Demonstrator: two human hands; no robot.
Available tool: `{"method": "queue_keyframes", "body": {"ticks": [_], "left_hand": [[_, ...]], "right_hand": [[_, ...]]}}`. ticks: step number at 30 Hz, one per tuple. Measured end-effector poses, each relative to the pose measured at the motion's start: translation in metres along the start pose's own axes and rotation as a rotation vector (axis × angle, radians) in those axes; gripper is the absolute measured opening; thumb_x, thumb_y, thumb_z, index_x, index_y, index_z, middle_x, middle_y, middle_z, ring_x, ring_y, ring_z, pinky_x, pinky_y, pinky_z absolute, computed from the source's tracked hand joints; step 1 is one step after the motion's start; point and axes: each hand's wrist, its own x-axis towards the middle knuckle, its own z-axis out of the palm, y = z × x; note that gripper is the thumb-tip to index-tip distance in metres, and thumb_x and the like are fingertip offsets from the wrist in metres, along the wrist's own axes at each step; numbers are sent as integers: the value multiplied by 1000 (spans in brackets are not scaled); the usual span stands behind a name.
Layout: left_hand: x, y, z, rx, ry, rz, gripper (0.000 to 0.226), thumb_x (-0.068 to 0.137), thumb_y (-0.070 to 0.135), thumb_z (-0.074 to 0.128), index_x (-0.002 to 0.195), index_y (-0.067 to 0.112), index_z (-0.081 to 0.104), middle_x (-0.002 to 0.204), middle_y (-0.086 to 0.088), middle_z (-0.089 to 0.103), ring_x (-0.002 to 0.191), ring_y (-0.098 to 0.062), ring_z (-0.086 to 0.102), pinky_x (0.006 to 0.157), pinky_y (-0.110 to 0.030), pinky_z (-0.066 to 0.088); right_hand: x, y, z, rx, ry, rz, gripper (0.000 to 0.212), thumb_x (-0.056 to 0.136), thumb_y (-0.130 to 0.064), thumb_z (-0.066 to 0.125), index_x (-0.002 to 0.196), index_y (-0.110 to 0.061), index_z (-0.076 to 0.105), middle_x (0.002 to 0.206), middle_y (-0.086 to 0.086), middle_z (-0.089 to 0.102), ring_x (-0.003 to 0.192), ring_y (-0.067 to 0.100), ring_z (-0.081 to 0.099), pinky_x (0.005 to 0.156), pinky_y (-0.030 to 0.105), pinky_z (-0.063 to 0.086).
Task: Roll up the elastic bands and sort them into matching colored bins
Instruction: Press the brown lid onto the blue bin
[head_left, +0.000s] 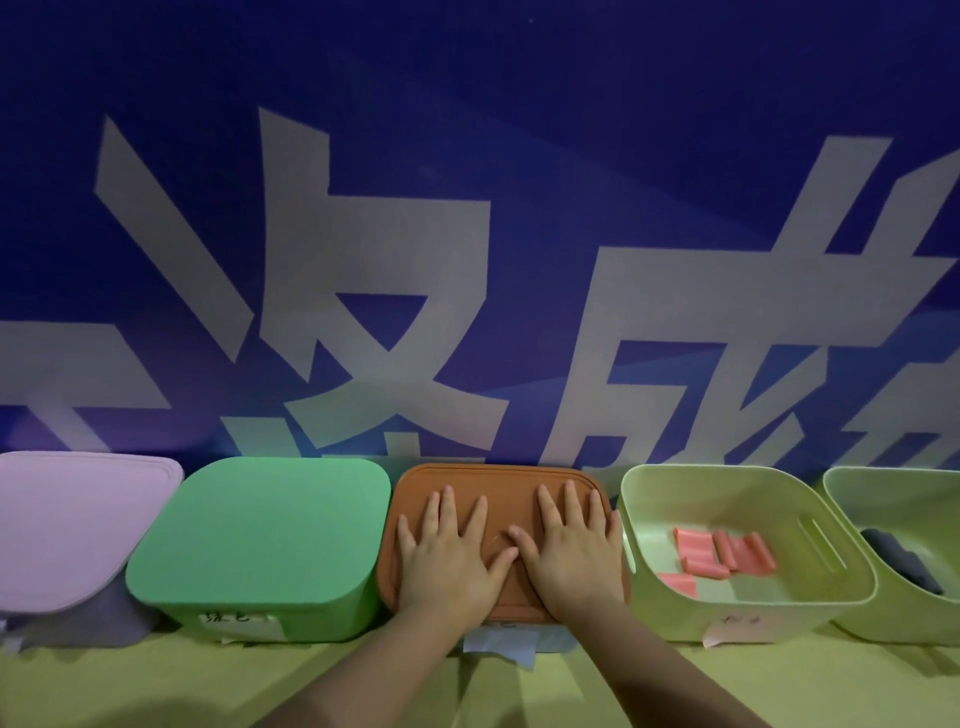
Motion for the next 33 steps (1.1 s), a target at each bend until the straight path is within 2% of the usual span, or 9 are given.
{"method": "queue_keyframes", "body": {"ticks": [4, 6, 16, 18, 20, 22, 26, 29, 33], "left_hand": [[0, 0, -1, 5, 0, 3, 71, 87, 68, 16, 147, 32, 3, 156, -9, -3, 143, -25, -7, 112, -55, -1], [1, 0, -1, 2, -7, 10, 70, 88, 68, 17, 147, 32, 4, 156, -10, -3, 143, -25, -7, 112, -55, -1], [22, -21, -16, -39, 51, -104, 68, 90, 65, 16, 147, 29, 14, 157, -8, 2, 143, -24, 0, 113, -48, 2], [28, -26, -16, -25, 50, -115, 68, 90, 64, 17, 147, 28, 15, 156, -10, 4, 143, -25, 2, 114, -46, 5], [32, -28, -15, -21, 76, -105, 67, 90, 63, 18, 147, 27, 17, 156, -12, 8, 143, -26, 6, 115, -42, 8], [34, -27, -15, -13, 100, -100, 67, 90, 63, 19, 147, 27, 18, 155, -13, 11, 142, -26, 8, 115, -40, 9], [35, -26, -14, 5, 82, -94, 67, 91, 62, 18, 148, 27, 12, 155, -13, 9, 142, -27, 7, 115, -39, 8], [34, -27, -15, 8, 77, -88, 66, 91, 61, 17, 148, 27, 10, 155, -14, 8, 142, -27, 6, 116, -39, 8], [30, -31, -20, -19, 103, -90, 60, 95, 54, 23, 147, 25, 15, 155, -12, 14, 141, -26, 13, 115, -39, 10]], "right_hand": [[0, 0, -3, 33, 3, 8, 70, 88, -65, 6, 148, -30, 12, 157, 5, 6, 144, 30, -2, 115, 49, -2], [0, 1, -3, 34, -6, 2, 64, 92, -61, 14, 148, -30, 13, 157, 5, 7, 144, 29, -1, 115, 49, -2], [21, 8, -15, 42, 66, -28, 58, 93, -58, 23, 142, -28, 30, 153, -1, 24, 142, 23, 13, 114, 49, 9], [28, 10, -15, 34, 64, -38, 63, 91, -61, 16, 142, -27, 29, 151, -2, 27, 141, 22, 19, 114, 48, 10], [32, 12, -14, 21, 100, -49, 77, 81, -65, 0, 141, -27, 32, 148, -4, 33, 137, 19, 26, 113, 46, 13], [35, 14, -12, 10, 138, -55, 86, 74, -63, -7, 139, -27, 36, 145, -6, 38, 134, 18, 32, 112, 45, 17], [36, 14, -8, 4, 152, -51, 83, 76, -63, -1, 136, -25, 44, 141, -4, 45, 129, 21, 40, 109, 46, 23], [34, 13, -11, -29, 118, -60, 82, 78, -64, -2, 140, -26, 37, 144, -4, 40, 132, 20, 35, 110, 45, 18], [31, 4, -16, -5, 94, -23, 58, 92, -56, 25, 140, -25, 34, 144, -1, 38, 134, 20, 30, 112, 45, 13]]}}
